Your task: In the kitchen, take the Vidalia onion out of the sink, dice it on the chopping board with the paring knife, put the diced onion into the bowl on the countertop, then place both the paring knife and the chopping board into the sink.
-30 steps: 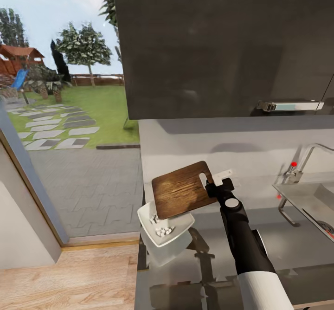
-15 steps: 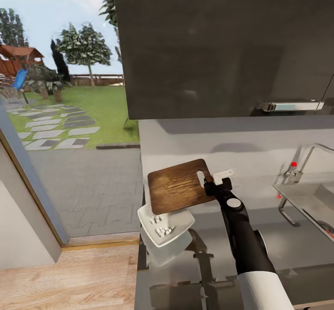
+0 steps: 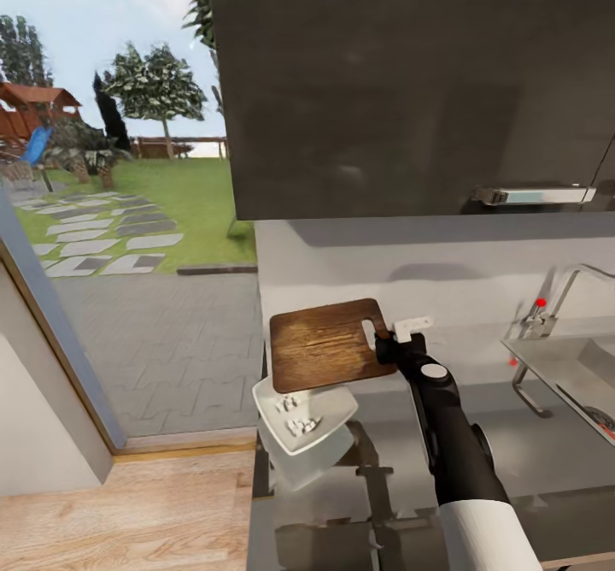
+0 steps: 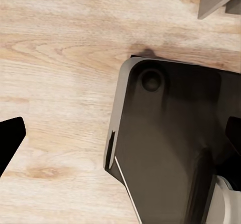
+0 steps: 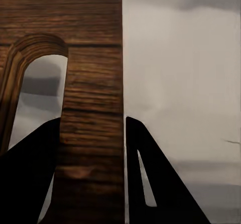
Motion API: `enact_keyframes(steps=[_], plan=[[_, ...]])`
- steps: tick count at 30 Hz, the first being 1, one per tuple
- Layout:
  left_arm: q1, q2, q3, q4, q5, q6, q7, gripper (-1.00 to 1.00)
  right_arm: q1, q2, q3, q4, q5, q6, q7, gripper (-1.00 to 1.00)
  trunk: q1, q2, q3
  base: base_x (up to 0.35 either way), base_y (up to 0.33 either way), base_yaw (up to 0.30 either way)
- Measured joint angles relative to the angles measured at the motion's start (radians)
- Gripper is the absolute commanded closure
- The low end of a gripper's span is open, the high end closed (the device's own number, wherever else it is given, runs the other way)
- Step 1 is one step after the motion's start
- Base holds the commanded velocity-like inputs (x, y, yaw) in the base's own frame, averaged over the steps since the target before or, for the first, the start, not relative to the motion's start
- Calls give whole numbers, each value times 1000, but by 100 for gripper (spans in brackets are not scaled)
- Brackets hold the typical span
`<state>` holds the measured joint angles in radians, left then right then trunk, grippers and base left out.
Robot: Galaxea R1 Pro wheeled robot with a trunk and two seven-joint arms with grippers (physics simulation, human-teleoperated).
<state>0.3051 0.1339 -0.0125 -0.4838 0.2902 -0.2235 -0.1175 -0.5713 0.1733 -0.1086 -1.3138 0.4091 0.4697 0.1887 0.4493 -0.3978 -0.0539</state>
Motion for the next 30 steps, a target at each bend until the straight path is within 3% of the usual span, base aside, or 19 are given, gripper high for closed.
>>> enact_keyframes(steps=[19,30], plan=[[0,0,0,0,0,0,0,-100,0,0,5,-2,-11,11,0,100,0,0,0,-2,-270,0],[0,0,0,0,0,0,0,-100,0,0,8,-3,-10,12,-3,100,0,0,0,-107,-303,0]])
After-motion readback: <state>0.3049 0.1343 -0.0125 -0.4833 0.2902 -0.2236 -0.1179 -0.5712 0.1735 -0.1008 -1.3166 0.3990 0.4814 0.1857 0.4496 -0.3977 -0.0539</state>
